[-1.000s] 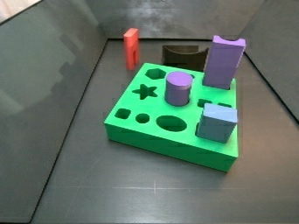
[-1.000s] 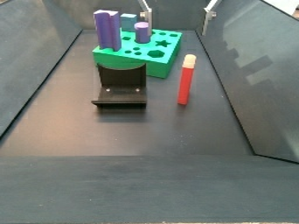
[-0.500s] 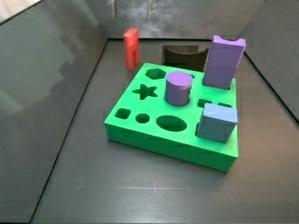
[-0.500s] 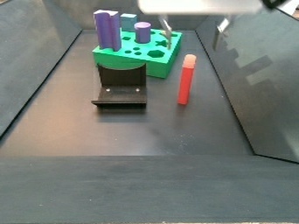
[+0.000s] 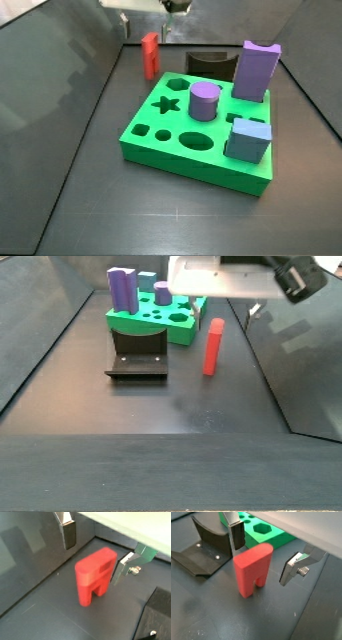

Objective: Pick up the square-circle object. Move up. Rotate the square-circle object. Move to above the board. Insert the square-circle object.
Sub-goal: Pick up the square-circle object.

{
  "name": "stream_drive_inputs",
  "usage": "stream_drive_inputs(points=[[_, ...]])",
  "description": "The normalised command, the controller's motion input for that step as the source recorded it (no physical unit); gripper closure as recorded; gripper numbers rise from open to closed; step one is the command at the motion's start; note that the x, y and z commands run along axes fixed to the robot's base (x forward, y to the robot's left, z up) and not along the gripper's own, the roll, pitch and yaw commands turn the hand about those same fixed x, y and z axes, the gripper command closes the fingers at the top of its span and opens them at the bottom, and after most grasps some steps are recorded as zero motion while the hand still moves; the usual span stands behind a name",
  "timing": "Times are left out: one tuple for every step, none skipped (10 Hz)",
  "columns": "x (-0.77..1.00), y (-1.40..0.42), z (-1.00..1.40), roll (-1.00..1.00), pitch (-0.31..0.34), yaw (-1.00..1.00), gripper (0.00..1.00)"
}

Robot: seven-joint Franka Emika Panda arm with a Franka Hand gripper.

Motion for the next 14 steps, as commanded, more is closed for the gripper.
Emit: stream_drive_inputs(points=[[0.15,0.00,-0.50,-0.27,0.067,-0.23,0.00],[0.15,0.00,-0.50,-0.27,0.060,-0.26,0.00],[0.00,0.00,-0.02,-0.01,0.000,0.00,0.00],[0.00,0.00,0.00,0.00,0.000,0.00,0.00],[0.00,0.00,0.00,0.00,0.000,0.00,1.00],[0.00,0.00,0.00,0.00,0.000,0.00,1.00],[0.00,0.00,0.00,0.00,0.000,0.00,1.00],[0.00,0.00,0.00,0.00,0.000,0.00,1.00],[0.00,0.00,0.00,0.00,0.000,0.00,1.00],[0.00,0.00,0.00,0.00,0.000,0.00,1.00],[0.00,0.00,0.00,0.00,0.000,0.00,1.00],[0.00,0.00,0.00,0.00,0.000,0.00,1.00],[0.00,0.00,0.00,0.00,0.000,0.00,1.00],[0.00,0.00,0.00,0.00,0.000,0.00,1.00]])
